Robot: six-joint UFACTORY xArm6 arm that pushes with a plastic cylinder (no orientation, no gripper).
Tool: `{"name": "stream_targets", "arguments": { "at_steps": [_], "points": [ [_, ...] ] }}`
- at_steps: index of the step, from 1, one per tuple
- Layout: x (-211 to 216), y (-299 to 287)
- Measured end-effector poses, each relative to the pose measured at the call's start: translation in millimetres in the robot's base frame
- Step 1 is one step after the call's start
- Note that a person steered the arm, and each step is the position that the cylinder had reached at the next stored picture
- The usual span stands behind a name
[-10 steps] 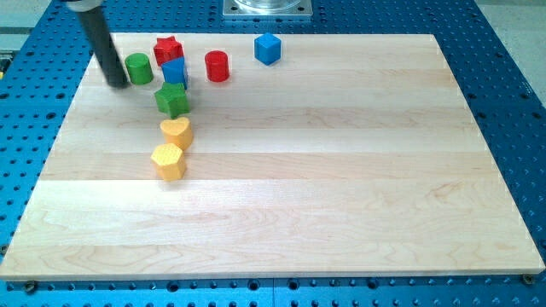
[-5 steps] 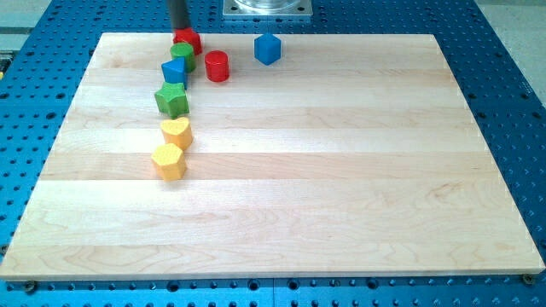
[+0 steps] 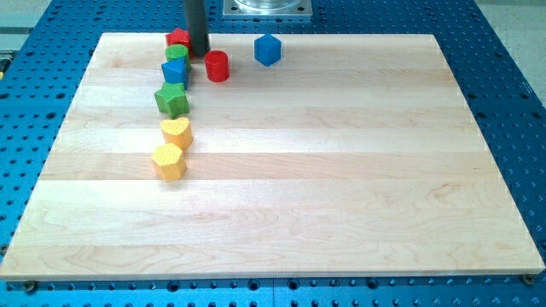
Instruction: Place the red star and green circle at the top left side of the triangle
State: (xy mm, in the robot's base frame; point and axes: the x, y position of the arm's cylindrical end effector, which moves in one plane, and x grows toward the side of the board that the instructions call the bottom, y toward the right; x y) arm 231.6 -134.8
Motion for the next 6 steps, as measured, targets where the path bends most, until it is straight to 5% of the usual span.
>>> {"name": "stream_targets", "arguments": {
  "at_steps": [4,6],
  "points": [
    [-28,-21],
    [5,38]
  ]
}}
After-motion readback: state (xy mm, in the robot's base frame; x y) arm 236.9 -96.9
